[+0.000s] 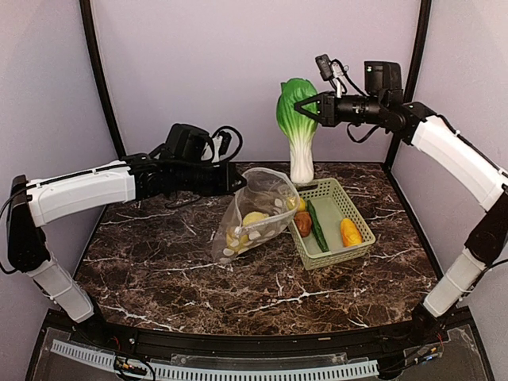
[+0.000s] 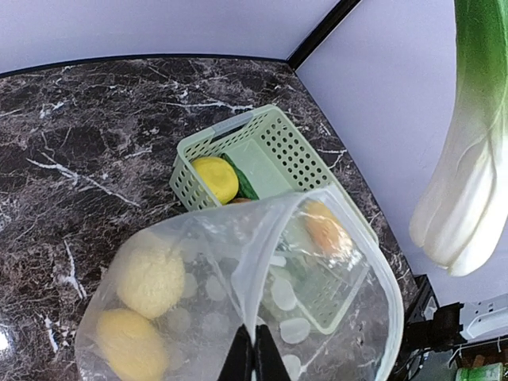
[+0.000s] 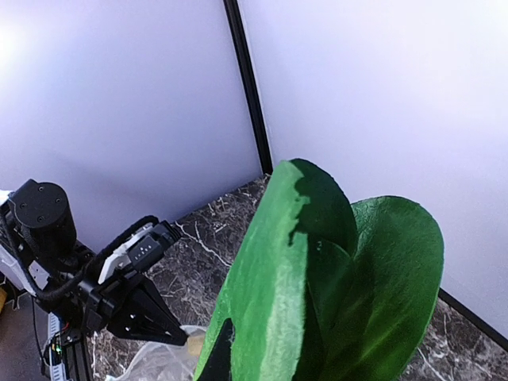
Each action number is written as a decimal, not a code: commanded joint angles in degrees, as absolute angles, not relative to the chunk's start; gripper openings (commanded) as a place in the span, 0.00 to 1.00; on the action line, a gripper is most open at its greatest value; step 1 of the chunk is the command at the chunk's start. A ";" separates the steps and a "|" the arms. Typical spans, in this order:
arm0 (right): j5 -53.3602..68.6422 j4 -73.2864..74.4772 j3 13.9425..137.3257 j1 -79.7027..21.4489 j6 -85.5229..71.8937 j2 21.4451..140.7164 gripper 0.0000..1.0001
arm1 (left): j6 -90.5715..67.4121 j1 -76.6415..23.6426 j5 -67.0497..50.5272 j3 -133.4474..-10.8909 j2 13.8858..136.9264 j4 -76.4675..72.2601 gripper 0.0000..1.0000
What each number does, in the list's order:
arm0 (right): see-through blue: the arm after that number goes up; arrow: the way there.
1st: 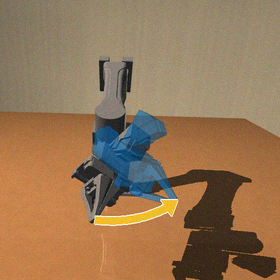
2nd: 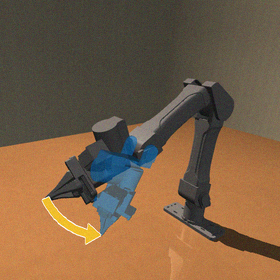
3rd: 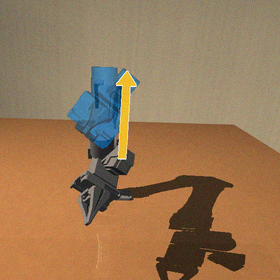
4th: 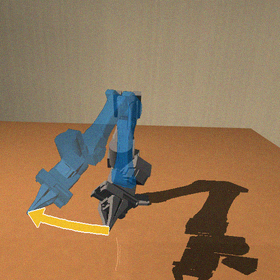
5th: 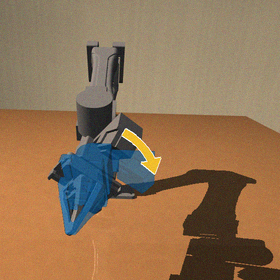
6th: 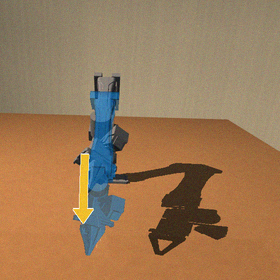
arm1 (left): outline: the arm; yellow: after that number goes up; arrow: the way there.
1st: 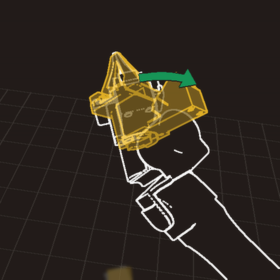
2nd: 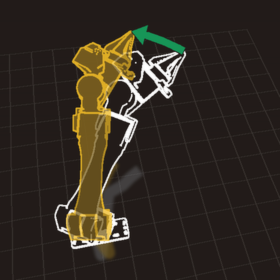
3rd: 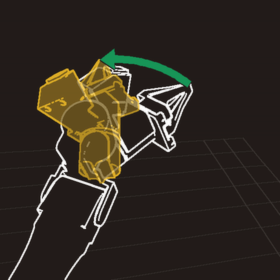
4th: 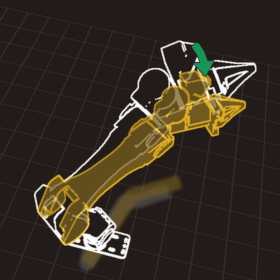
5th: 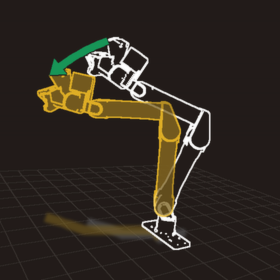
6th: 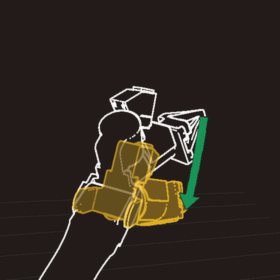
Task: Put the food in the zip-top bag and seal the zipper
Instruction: Place the fake vegetable in the zipper food storage bag, then adjust the fake vegetable in the zipper food storage bag.
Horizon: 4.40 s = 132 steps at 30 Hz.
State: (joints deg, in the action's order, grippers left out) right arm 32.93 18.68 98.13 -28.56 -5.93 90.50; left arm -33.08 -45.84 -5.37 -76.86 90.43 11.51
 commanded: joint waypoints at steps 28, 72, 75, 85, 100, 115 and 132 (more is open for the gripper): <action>3.63 16.86 101.87 -46.65 -17.07 102.23 0.06 | -62.03 -44.90 8.55 -63.02 82.85 -14.23 0.01; 41.24 35.12 91.12 -36.23 4.49 105.33 0.55 | -54.36 -42.28 4.31 -56.41 77.35 -16.96 0.01; 38.13 37.63 93.59 -38.29 11.27 103.37 0.50 | -54.11 -42.28 3.16 -56.37 77.65 -16.50 0.01; 30.11 38.95 92.55 -43.87 17.68 100.17 0.48 | -51.66 -42.28 -3.96 -56.68 78.95 -13.18 0.01; 16.32 37.15 92.30 -50.89 18.59 104.67 0.81 | -51.44 -42.27 -5.11 -55.84 78.22 -12.62 0.01; 9.64 37.10 93.22 -50.89 19.11 110.72 0.33 | -50.27 -41.95 -6.01 -56.21 78.87 -11.35 0.01; 23.58 41.01 95.26 -48.22 16.51 107.13 0.34 | -48.13 -41.66 -9.94 -58.58 81.70 -8.54 0.01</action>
State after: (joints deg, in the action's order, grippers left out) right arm 19.38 39.40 93.21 -49.47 18.28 106.83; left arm -49.28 -41.89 -8.47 -56.34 81.36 -9.96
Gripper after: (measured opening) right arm 0.388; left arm 0.010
